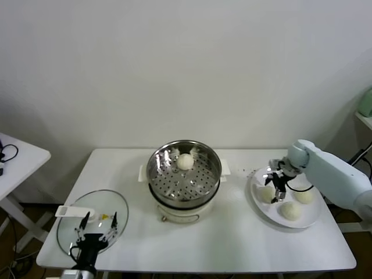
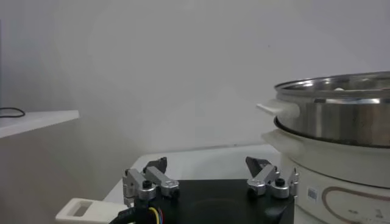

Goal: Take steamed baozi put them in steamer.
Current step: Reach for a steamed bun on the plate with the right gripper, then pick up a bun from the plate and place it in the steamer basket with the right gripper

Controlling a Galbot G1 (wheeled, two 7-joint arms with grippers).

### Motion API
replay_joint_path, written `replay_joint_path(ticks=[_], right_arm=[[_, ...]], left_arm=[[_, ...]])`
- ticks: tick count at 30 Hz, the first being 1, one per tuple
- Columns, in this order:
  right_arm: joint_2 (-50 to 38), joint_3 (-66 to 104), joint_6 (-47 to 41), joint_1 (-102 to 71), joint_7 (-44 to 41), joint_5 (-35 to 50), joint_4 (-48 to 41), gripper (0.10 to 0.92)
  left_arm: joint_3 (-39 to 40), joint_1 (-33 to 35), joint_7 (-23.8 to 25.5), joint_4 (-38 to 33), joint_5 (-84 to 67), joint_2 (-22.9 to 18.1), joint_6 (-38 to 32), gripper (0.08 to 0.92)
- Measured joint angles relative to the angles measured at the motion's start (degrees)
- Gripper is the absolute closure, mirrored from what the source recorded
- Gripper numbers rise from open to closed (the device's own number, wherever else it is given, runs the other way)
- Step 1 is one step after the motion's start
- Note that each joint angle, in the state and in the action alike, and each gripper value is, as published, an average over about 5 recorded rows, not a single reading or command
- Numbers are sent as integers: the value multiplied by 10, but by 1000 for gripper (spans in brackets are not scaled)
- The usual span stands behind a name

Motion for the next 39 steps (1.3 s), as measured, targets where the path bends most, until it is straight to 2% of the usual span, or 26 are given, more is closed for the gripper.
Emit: replay_joint_path(ticks=[9, 21, 29, 39], right_arm=[[2, 2, 0, -1, -4, -2, -5, 313], [-8, -24, -14, 32, -5, 39, 9, 321], [-7, -99, -42, 128, -6, 143, 26, 316], [25, -221, -78, 286, 2, 329, 61, 313]], left_arm=[[0, 0, 0, 0, 1, -1, 0, 177], [0, 0, -1, -1, 1, -2, 0, 177], [2, -3, -2, -6, -1, -3, 2, 177], [12, 1, -2, -19, -8, -6, 8, 177]])
